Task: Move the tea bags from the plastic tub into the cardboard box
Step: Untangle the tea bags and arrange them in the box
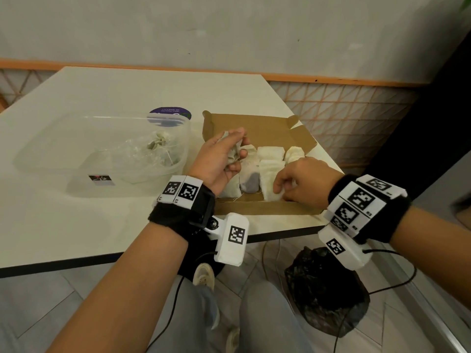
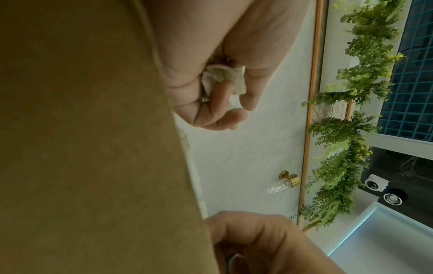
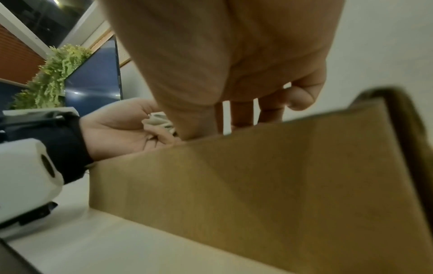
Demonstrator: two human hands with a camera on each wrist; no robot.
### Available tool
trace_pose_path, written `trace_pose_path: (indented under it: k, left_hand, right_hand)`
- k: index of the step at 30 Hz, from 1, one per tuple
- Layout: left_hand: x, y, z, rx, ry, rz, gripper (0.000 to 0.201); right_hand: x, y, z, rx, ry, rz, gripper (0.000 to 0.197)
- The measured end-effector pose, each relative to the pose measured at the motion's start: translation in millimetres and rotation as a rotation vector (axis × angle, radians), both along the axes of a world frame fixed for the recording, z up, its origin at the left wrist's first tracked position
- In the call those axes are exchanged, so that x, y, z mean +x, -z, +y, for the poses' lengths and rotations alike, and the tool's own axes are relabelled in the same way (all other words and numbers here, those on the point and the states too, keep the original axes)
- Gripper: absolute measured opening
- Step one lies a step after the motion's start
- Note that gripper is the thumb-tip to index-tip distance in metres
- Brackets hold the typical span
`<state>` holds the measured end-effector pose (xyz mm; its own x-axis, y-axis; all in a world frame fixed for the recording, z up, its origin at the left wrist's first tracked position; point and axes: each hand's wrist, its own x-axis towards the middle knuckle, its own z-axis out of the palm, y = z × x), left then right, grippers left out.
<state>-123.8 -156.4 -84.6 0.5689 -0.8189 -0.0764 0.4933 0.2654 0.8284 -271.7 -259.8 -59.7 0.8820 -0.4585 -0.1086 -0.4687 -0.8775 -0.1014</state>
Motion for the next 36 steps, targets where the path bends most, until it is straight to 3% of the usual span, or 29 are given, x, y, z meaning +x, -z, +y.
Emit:
trace_pose_path:
  k: [7,13,16,19,23,28,30,33,36]
  left_hand:
    - [1,0,0,0.002,0.027,-0.002,0.008]
    - [1,-5,4,-0.082,0.078,0.244,0.033]
    - [0,-7,9,-0.156,0.129,0.312,0.039]
    - [0,-11,14,-0.204,0.156,0.342,0.042]
    - [0,-13,19,-0.226,0.174,0.394,0.041]
    - [3,-19,20,-0.153,0.076,0.306,0.035]
    - [7,-20,21,-0.113,-0.018,0.197,0.028]
    - [13,-23,21,-0.035,-0.165,0.011,0.02]
    - [10,-29,22,0.094,-0.108,-0.121,0.017]
  right_hand:
    - [7,6,1,0.037,0.065,-0.092,0.016]
    - [24,-34,6,0.373,0.086,-0.45,0.019]
    - [45,-36,18,0.441,0.099,-0.389,0.026]
    - [65,-27,25,0.472,0.179,-0.437,0.028]
    - [74,-23,24,0.477,0.193,-0.39,0.021]
    - [65,-33,17,0.809,0.235,-0.533,0.011]
    - [57,-41,11,0.925,0.27,-0.636,0.019]
    - [47,-50,6,1.065,0.249,-0.727,0.01]
    - [41,-50,4,1.222,0.191,-0.831,0.006]
